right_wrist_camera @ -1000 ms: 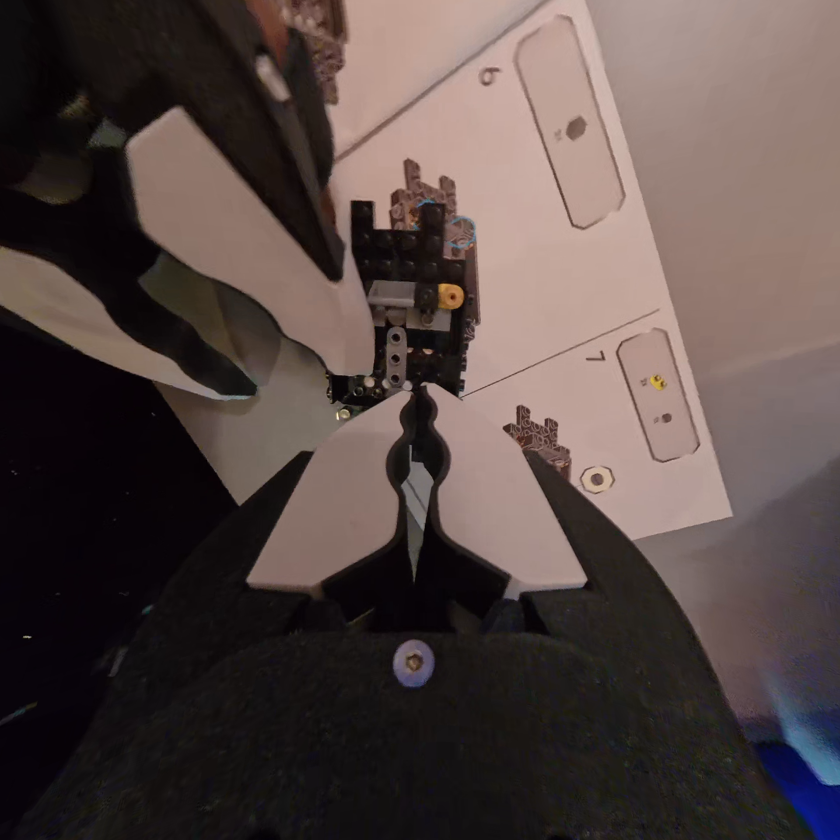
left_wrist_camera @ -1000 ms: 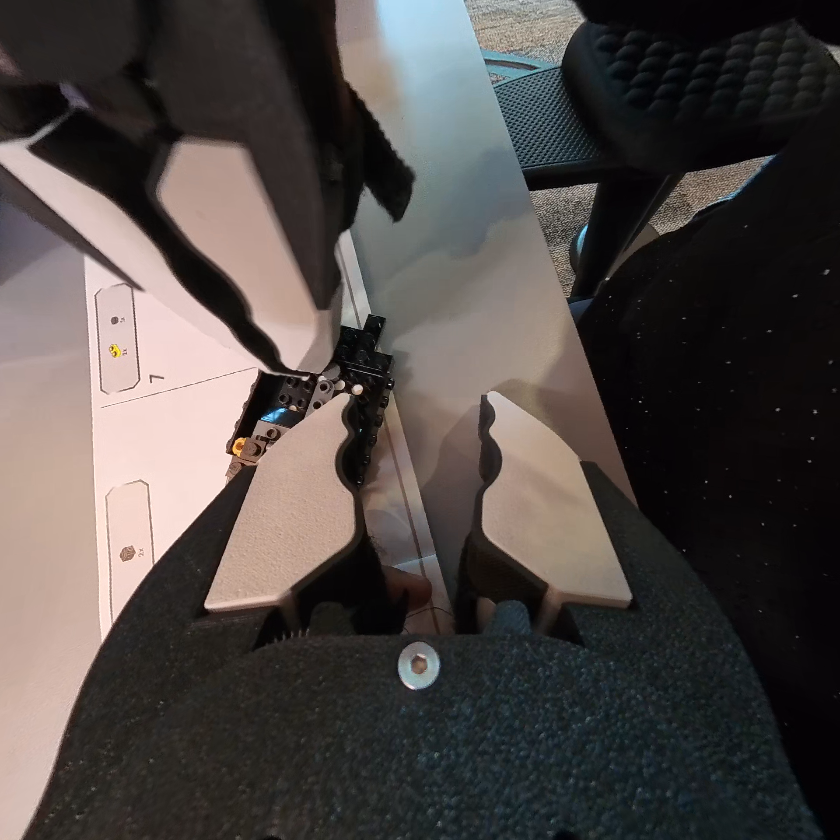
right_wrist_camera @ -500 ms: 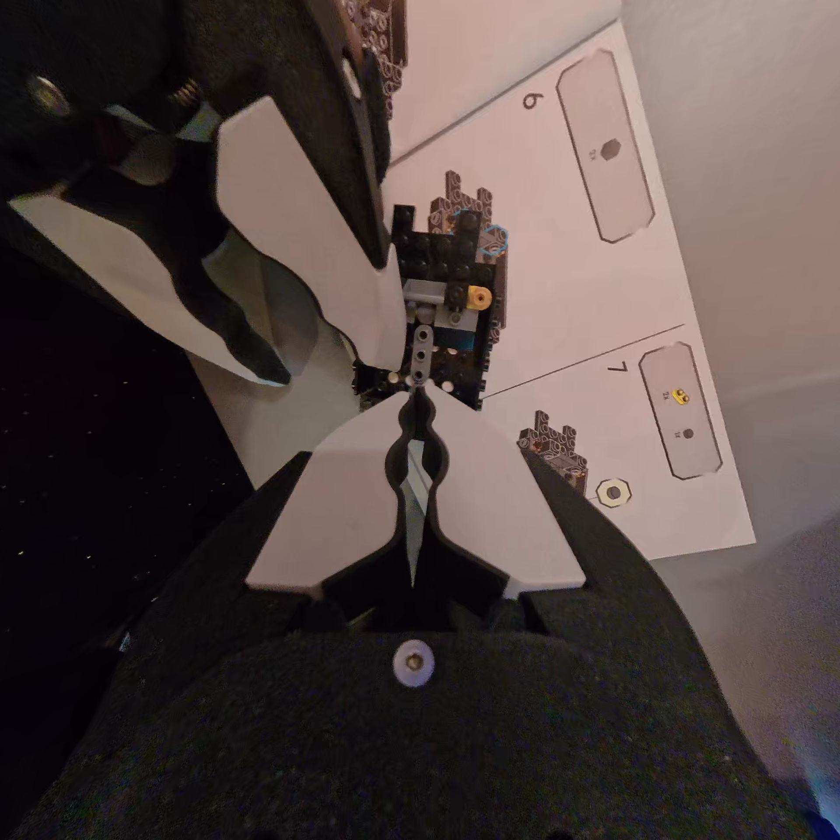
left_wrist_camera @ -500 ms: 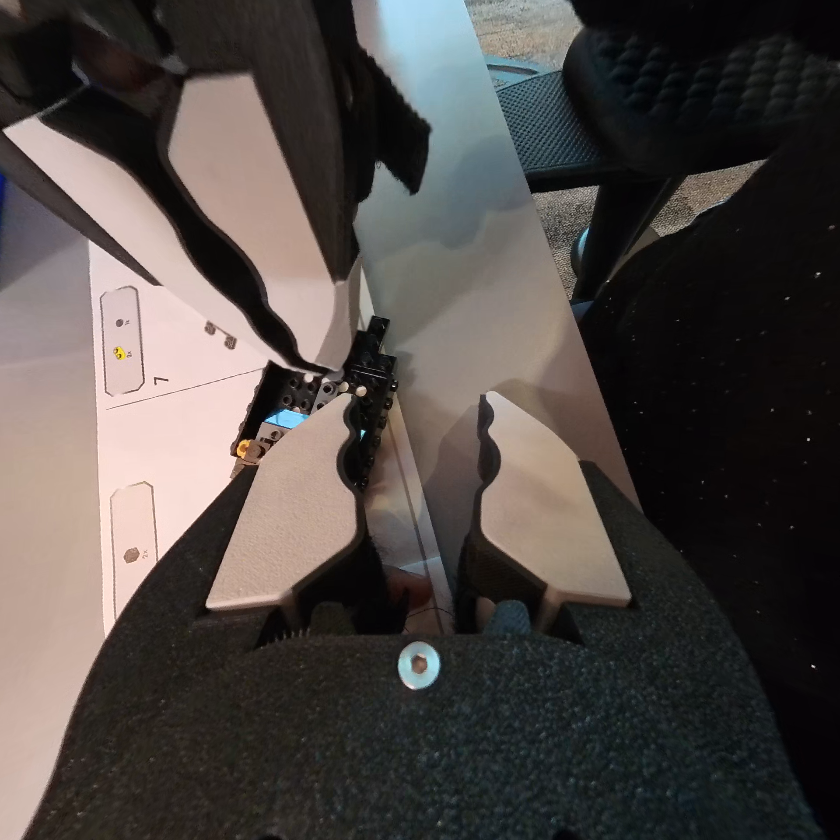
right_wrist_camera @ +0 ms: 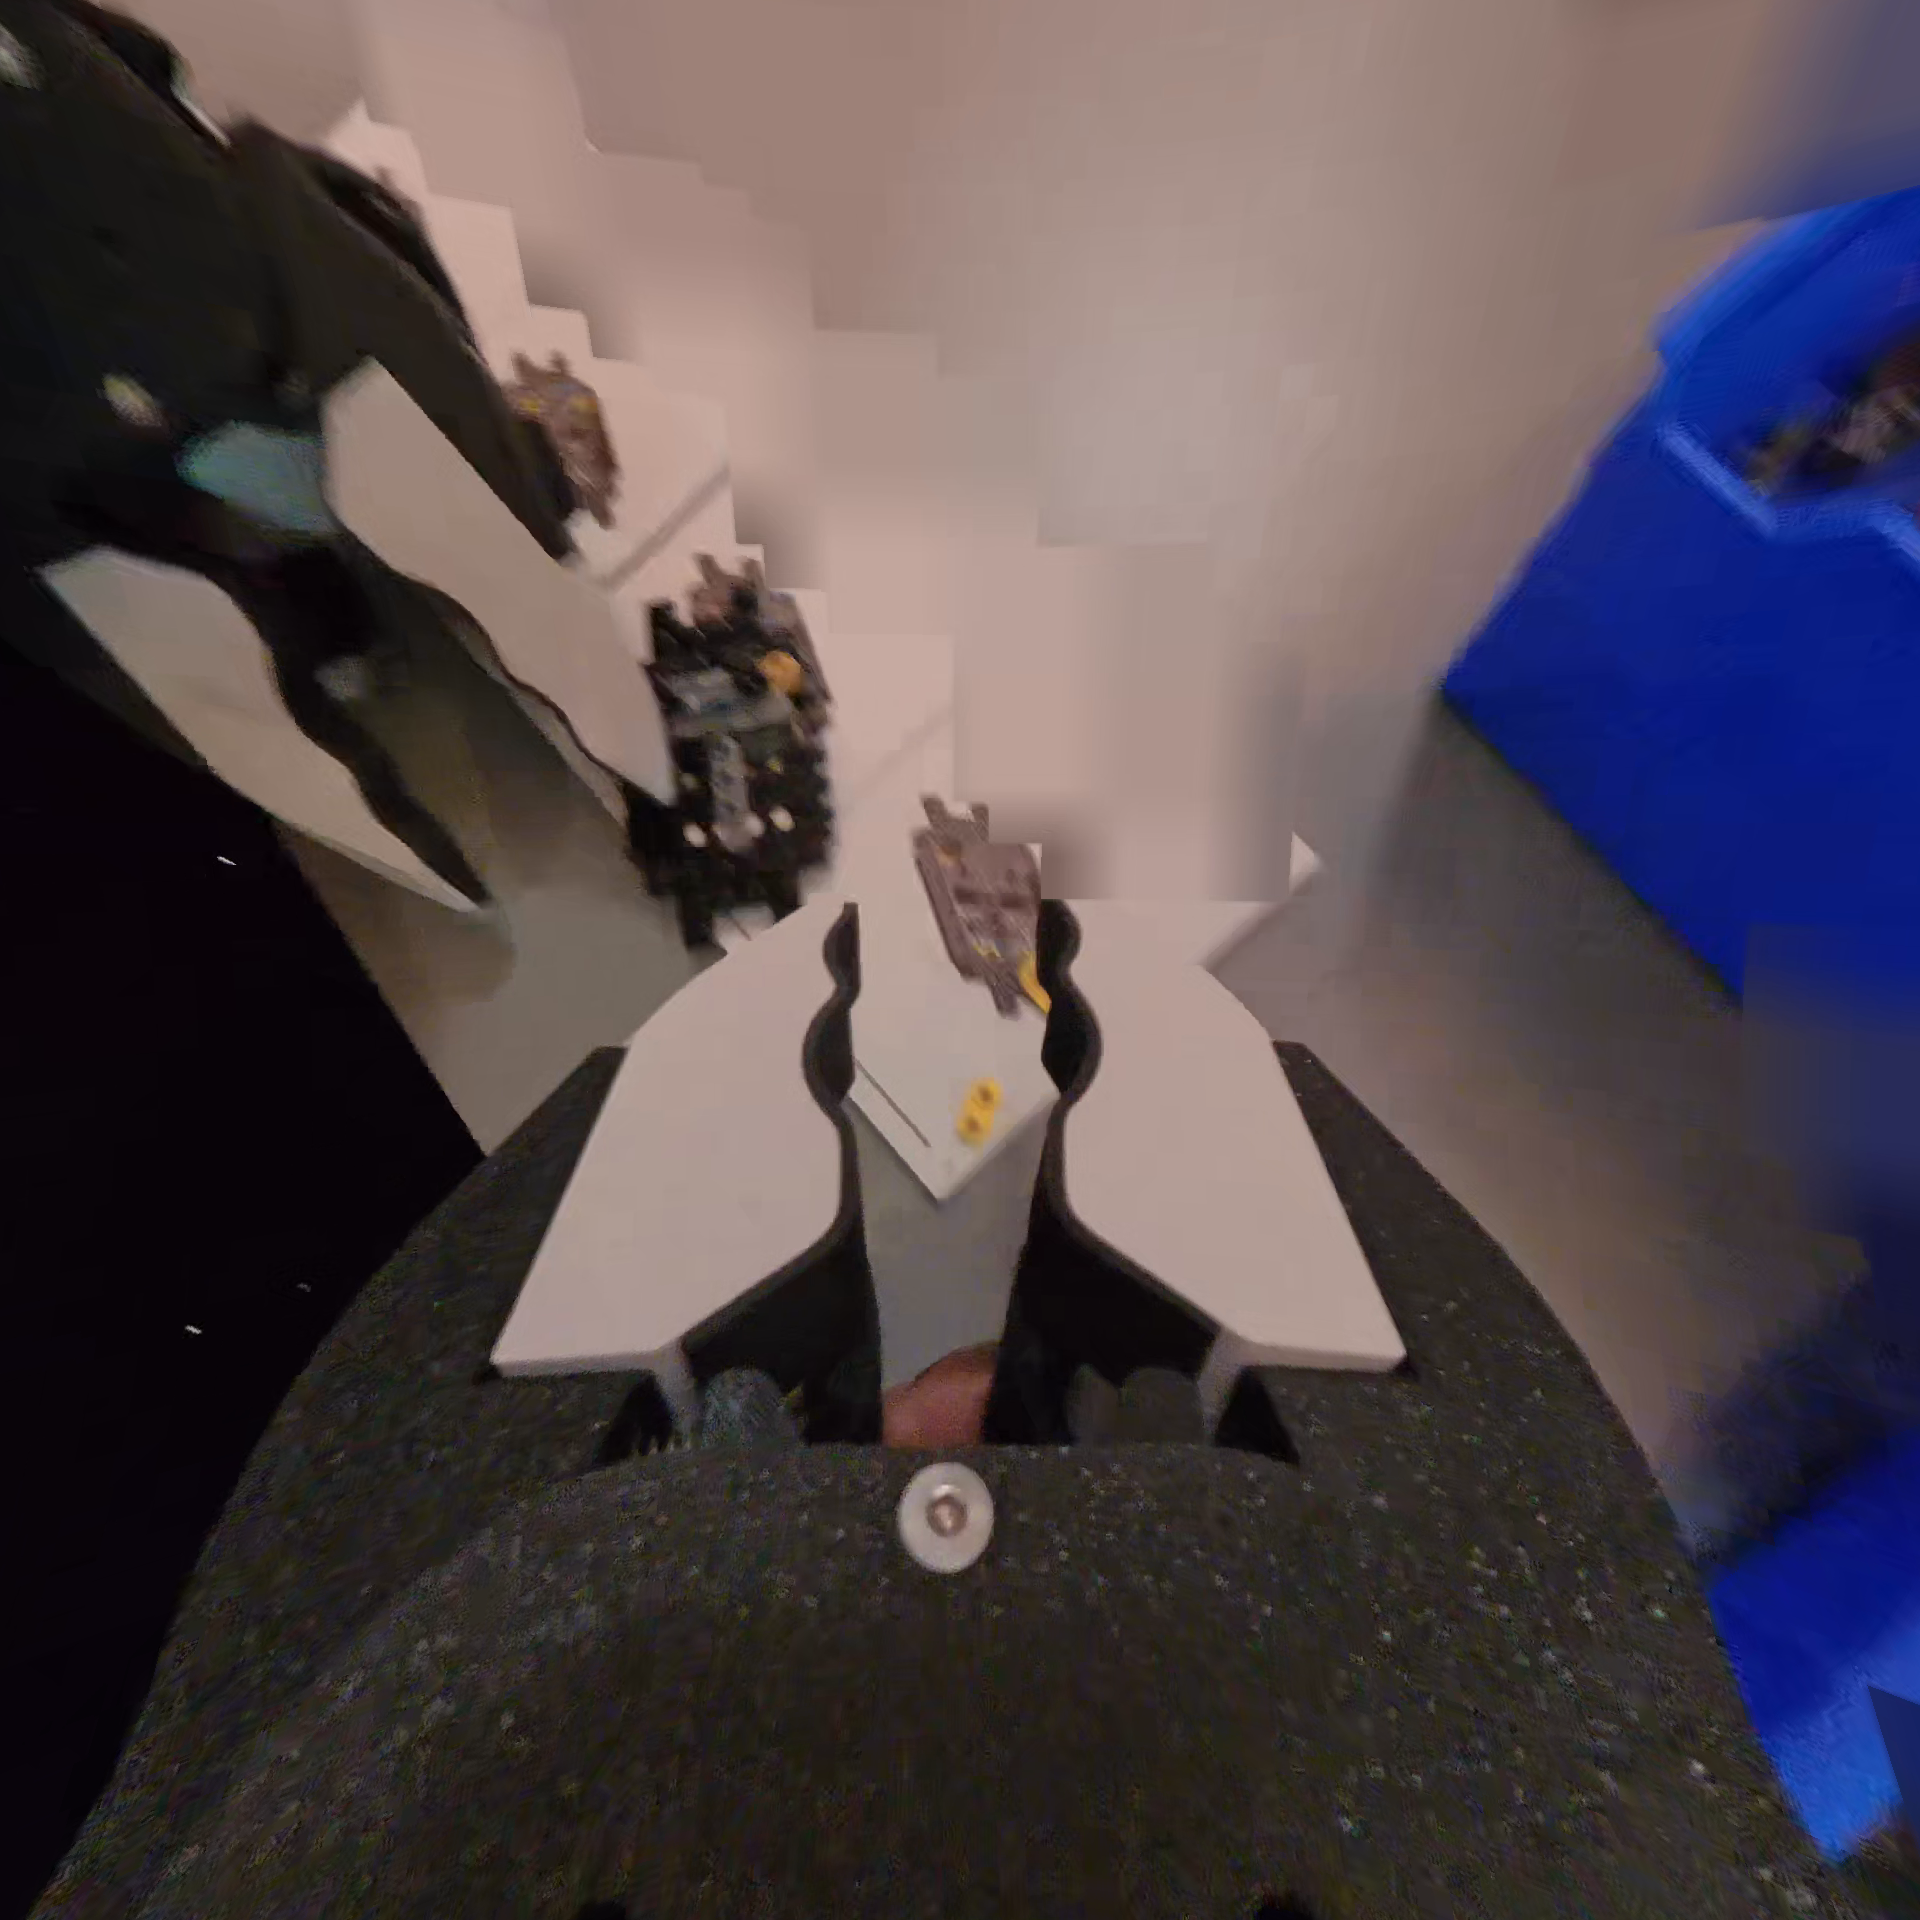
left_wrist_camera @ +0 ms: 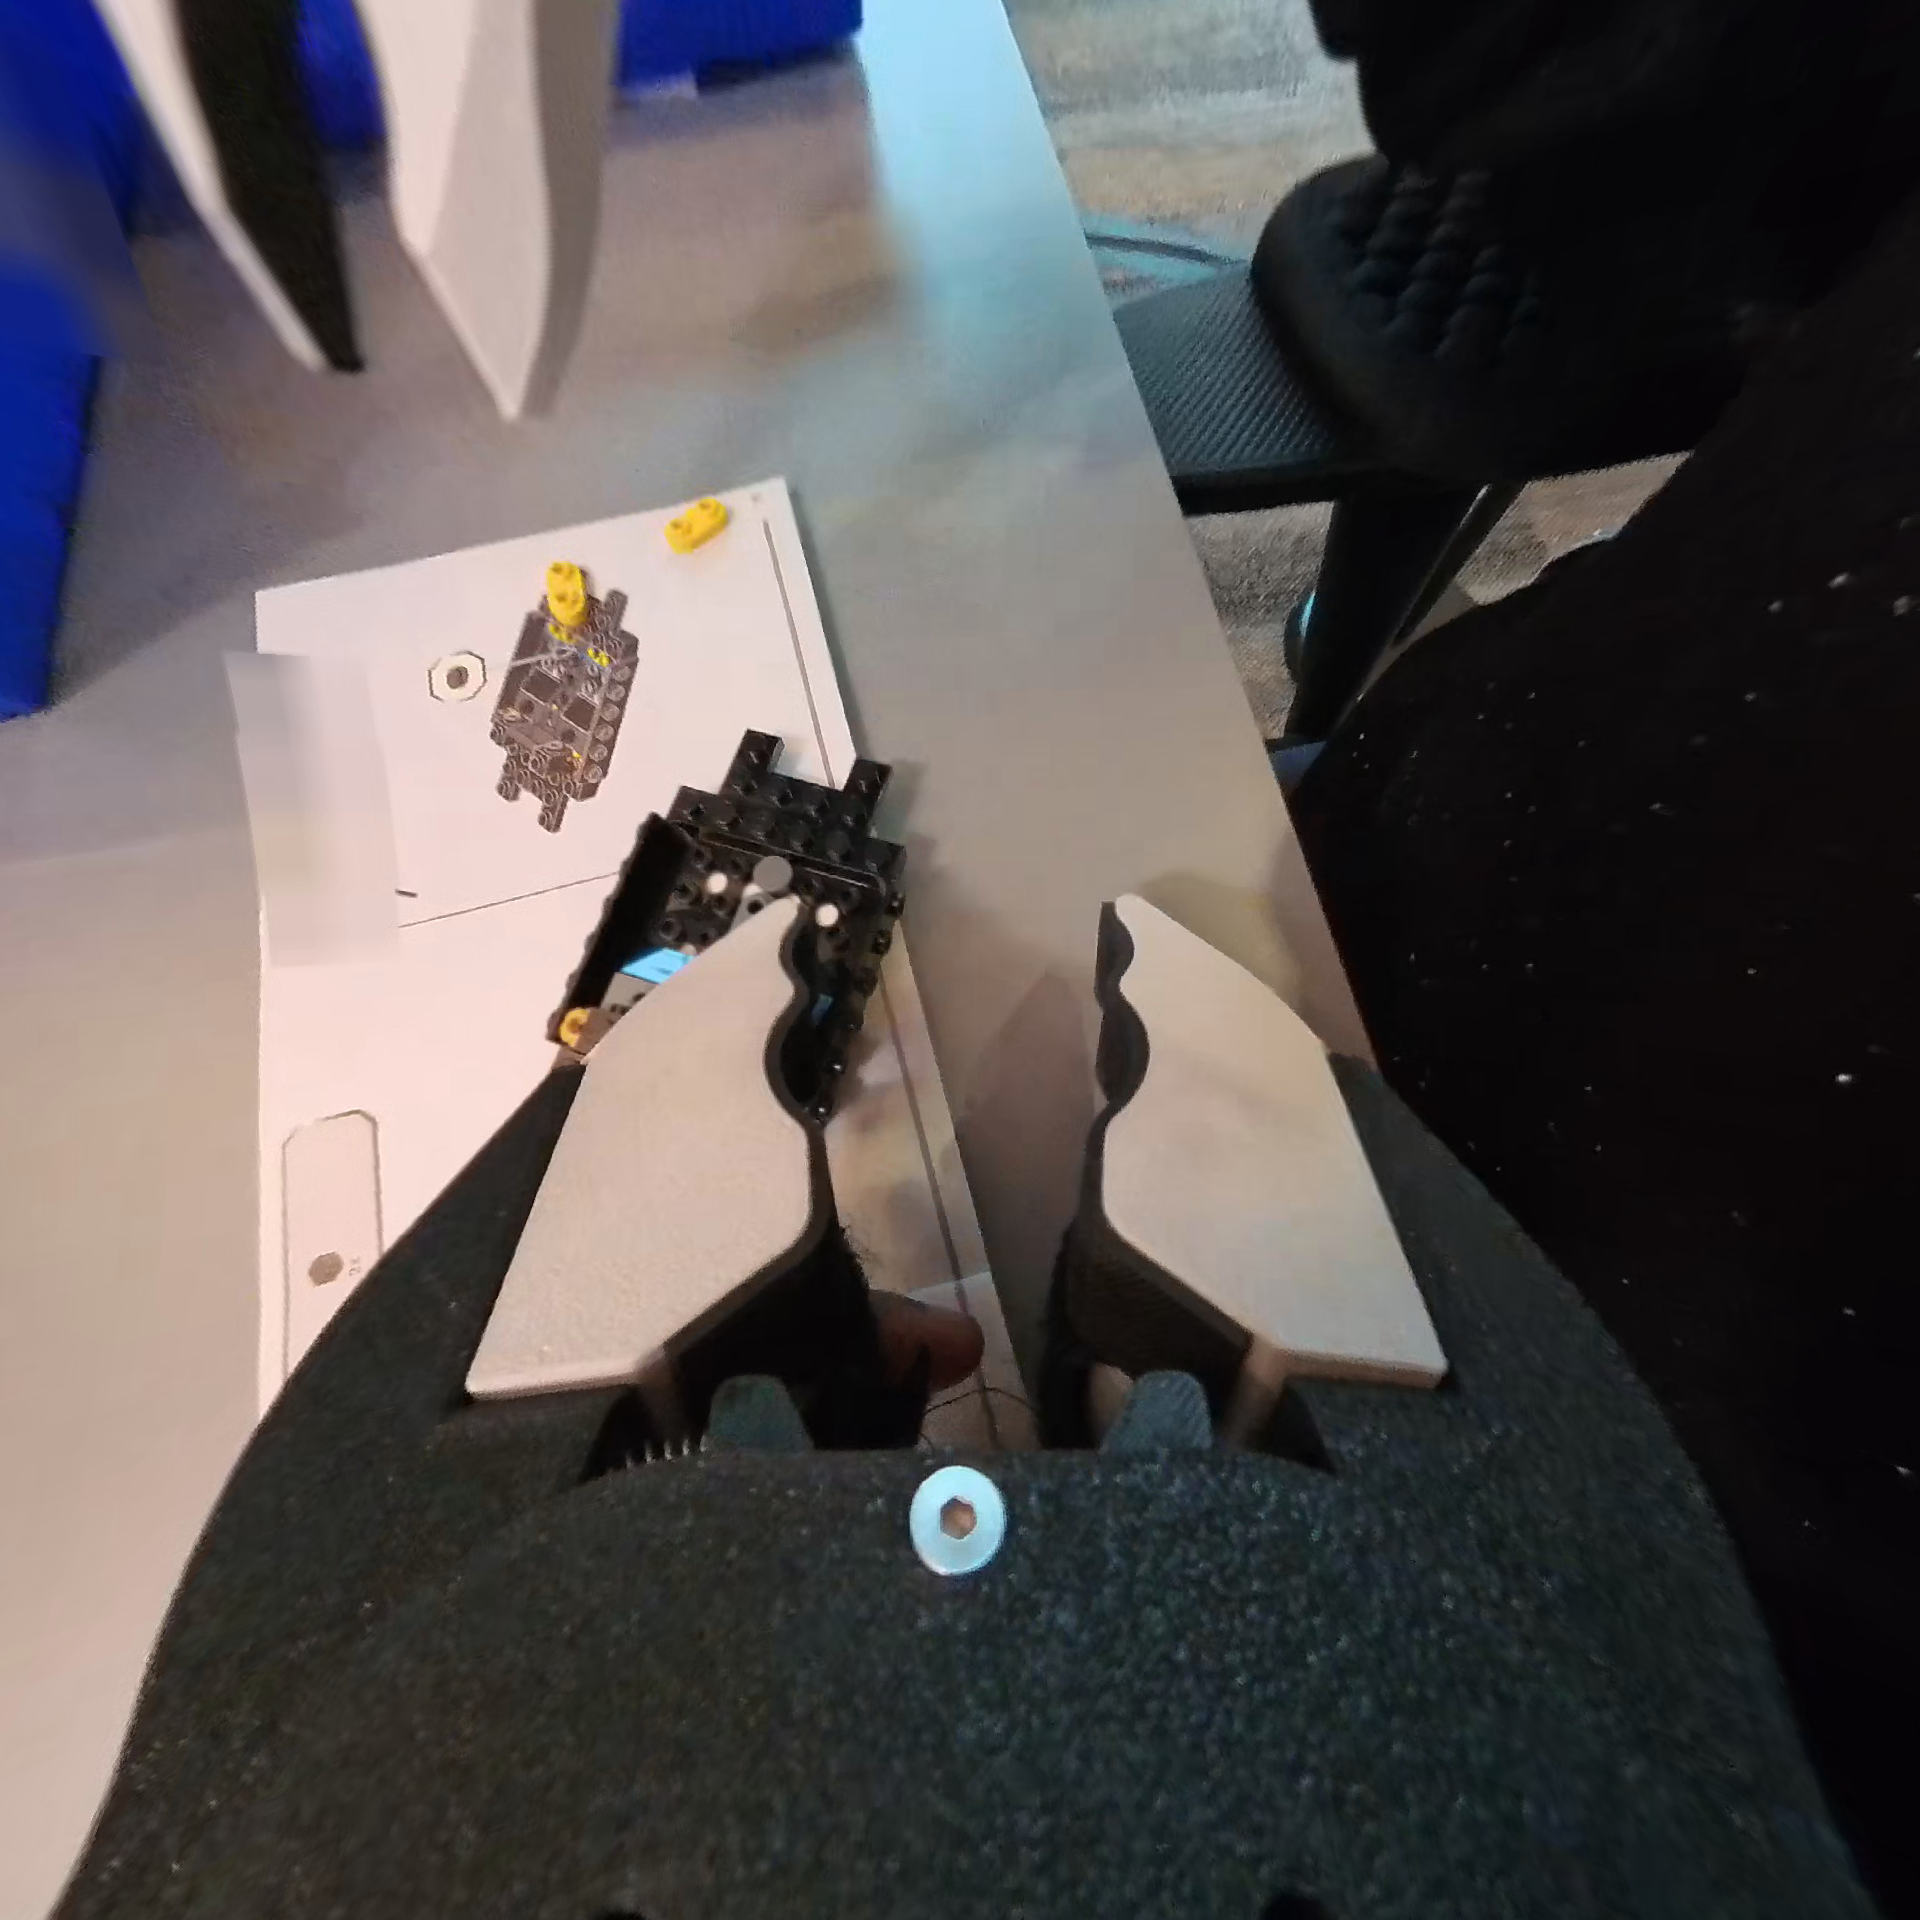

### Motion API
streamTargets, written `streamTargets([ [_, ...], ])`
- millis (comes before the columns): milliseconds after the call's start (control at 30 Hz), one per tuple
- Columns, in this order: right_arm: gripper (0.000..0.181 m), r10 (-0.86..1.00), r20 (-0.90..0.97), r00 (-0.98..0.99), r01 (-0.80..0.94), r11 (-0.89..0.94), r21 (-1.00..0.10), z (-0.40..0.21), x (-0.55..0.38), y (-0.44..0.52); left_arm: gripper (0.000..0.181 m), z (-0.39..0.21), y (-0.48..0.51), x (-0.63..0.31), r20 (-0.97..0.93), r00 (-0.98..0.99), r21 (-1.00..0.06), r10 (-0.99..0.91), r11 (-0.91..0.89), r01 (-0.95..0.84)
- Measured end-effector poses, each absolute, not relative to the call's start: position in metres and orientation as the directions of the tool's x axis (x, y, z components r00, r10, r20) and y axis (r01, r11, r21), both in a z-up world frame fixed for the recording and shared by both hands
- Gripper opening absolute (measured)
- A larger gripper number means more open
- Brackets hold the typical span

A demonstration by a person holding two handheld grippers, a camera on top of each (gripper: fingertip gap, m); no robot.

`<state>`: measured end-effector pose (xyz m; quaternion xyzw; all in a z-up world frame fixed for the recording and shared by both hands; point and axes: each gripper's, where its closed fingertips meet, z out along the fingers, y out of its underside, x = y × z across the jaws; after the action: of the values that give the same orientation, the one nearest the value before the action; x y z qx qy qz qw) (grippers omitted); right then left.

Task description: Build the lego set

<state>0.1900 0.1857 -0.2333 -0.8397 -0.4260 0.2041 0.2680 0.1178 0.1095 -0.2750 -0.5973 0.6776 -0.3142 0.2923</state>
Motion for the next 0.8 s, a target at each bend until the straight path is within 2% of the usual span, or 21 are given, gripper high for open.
streamTargets([
  [200,0.019,0.789,-0.115,0.603,0.650,-0.570,-0.502,-0.269,0.226,0.167,0.051,-0.269,0.118,0.110,-0.029,-0.078,-0.780,-0.997,0.071,-0.621],
  [267,0.016,0.822,-0.104,0.559,0.690,-0.532,-0.491,-0.276,0.227,0.161,0.051,-0.269,0.120,0.108,-0.032,-0.073,-0.778,-0.997,0.070,-0.624],
  [400,0.016,0.921,-0.074,0.382,0.812,-0.373,-0.449,-0.283,0.226,0.150,0.051,-0.269,0.120,0.108,-0.029,-0.074,-0.777,-0.997,0.069,-0.625],
  [533,0.016,0.997,0.014,0.072,0.911,-0.061,-0.408,-0.280,0.224,0.152,0.054,-0.269,0.114,0.109,-0.035,-0.103,-0.776,-0.994,0.091,-0.625],
  [700,0.022,0.975,-0.053,-0.214,0.958,0.199,-0.208,-0.286,0.235,0.157,0.055,-0.269,0.110,0.113,-0.045,-0.115,-0.768,-0.992,0.108,-0.631],
  [800,0.024,0.956,-0.080,-0.282,0.948,0.266,-0.173,-0.288,0.234,0.161,0.055,-0.270,0.111,0.113,-0.053,-0.110,-0.759,-0.993,0.111,-0.641],
])
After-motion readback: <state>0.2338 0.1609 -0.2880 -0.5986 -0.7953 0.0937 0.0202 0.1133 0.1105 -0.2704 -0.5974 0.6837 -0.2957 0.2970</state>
